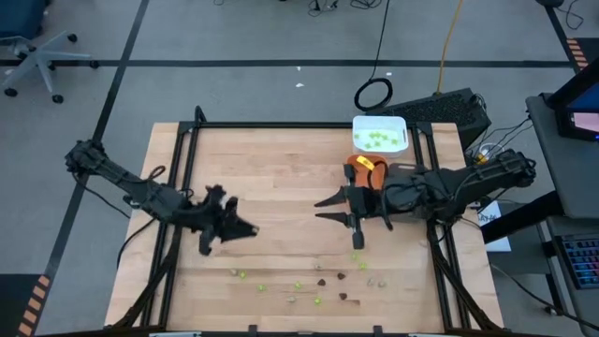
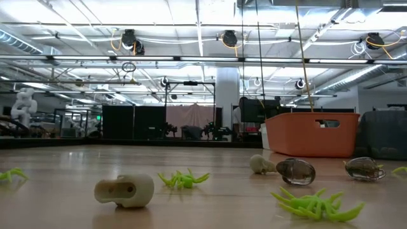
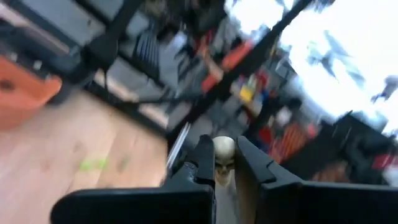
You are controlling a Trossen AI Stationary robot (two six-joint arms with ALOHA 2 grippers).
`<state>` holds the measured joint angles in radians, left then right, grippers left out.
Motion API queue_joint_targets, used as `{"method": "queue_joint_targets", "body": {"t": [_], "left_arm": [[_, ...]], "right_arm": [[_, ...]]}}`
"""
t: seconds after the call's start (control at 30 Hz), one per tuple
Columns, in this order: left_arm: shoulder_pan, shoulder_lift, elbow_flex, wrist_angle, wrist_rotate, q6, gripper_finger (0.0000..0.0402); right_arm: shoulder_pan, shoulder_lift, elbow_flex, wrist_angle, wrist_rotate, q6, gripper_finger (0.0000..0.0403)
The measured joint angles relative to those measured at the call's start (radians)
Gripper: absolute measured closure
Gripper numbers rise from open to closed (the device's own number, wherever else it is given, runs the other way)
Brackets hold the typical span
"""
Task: Sort Halloween decoration
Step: Put the white skull toy into the black bin
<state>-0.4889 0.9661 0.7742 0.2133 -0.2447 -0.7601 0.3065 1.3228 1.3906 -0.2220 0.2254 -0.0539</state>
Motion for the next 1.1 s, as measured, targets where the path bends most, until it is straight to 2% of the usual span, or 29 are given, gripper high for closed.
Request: {"method": "queue_joint_targets", "body": {"t": [0.2, 0.37, 0.5, 0.73, 1.1], "left_arm": [[0.097, 0.002, 0.000, 0.168, -0.008, -0.045, 0.0371], [0.145, 0.007, 0.000, 0.203, -0.014, -0.047, 0.0369], [0.172, 0.036, 0.000, 0.248, -0.019, -0.047, 0.0368], [0.197, 0.119, 0.000, 0.396, -0.019, -0.047, 0.0367], [0.197, 0.139, -0.001, 0.462, -0.020, -0.047, 0.0366]], "right_arm": [[-0.033, 0.025, 0.005, 0.047, -0.047, -0.091, 0.0274], [-0.050, 0.081, 0.007, 0.189, -0.046, -0.167, 0.0226], [-0.071, 0.154, 0.065, 0.210, -0.045, -0.192, 0.0205], [-0.085, 0.265, 0.170, 0.181, -0.044, -0.225, 0.0203], [-0.079, 0.267, 0.184, 0.131, -0.044, -0.221, 0.0208]]}}
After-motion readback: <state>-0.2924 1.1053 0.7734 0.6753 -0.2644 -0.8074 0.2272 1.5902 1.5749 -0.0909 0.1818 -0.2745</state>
